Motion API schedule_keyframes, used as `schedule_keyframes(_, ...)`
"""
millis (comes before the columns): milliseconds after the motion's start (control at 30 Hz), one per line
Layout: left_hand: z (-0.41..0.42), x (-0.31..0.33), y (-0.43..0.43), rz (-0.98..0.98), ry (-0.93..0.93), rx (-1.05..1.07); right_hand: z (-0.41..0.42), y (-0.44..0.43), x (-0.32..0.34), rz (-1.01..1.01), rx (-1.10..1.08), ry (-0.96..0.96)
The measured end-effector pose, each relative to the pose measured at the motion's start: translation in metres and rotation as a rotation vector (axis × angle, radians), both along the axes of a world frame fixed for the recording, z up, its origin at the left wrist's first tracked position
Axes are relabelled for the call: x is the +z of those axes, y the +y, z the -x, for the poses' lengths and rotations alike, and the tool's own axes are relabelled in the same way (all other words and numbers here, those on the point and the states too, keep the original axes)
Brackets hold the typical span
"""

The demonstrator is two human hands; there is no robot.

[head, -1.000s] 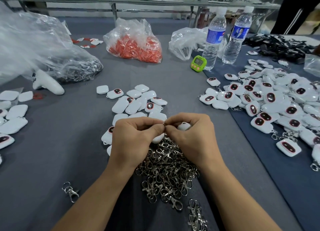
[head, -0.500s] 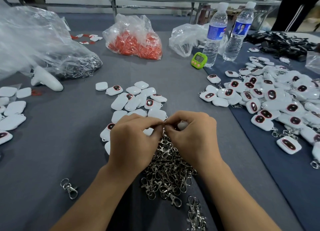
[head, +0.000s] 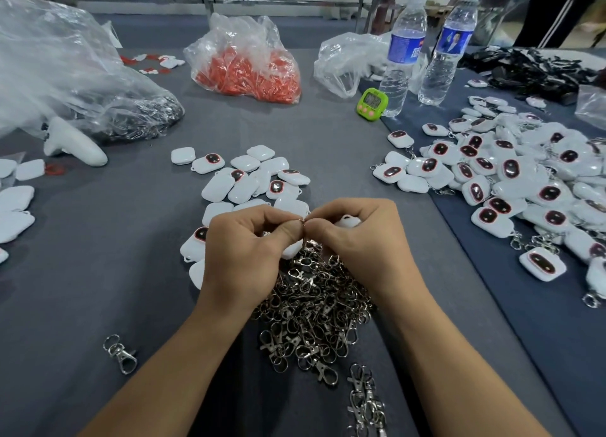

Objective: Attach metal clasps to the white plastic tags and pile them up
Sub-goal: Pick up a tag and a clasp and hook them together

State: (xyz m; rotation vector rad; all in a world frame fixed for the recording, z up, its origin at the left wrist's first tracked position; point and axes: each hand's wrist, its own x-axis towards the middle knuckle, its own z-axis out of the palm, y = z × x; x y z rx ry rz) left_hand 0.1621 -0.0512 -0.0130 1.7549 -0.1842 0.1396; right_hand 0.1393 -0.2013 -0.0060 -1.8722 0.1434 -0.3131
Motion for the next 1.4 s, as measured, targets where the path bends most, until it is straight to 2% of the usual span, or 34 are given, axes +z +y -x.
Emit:
schedule_keyframes(267, 0.0005, -0.0002, 0.0022, -0.038, -0.03, -0.044, 0.0033, -0.0004, -0.0003, 0.061, -0.021, -0.006)
schedule_keyframes(400, 0.0064, -0.0024, 0.0018, -0.357, -0.334, 0.058, 0.006, -0.0003, -0.0015, 0.288, -0.108, -0.057)
schedule_keyframes(467, 0.0077, -0.005, 0.0015, -0.404, -0.409, 0.065, 0.0073, 0.0002, -0.0021, 0.349, -0.123, -0.058)
schedule_keyframes(567, 0.006, -0.006, 0.0011, -0.421, -0.466, 0.103, 0.0072, 0.0007, -0.0017, 0.318, -0.138, -0.093)
schedule_keyframes(633, 0.0064, -0.0037, 0.0011, -0.395, -0.46, 0.134, 0.007, 0.0006, -0.001, 0.268, -0.12, -0.098)
schedule_keyframes(900, 0.0035, 0.0011, -0.0004, -0.185, -0.21, 0.077, 0.0049, -0.0013, 0.0011, 0.157, -0.079, -0.078)
schedule_keyframes(1400, 0.0027, -0.0013, 0.0011, -0.212, -0.173, -0.035, 0.0027, -0.0052, 0.0015, 0.15, -0.022, -0.003)
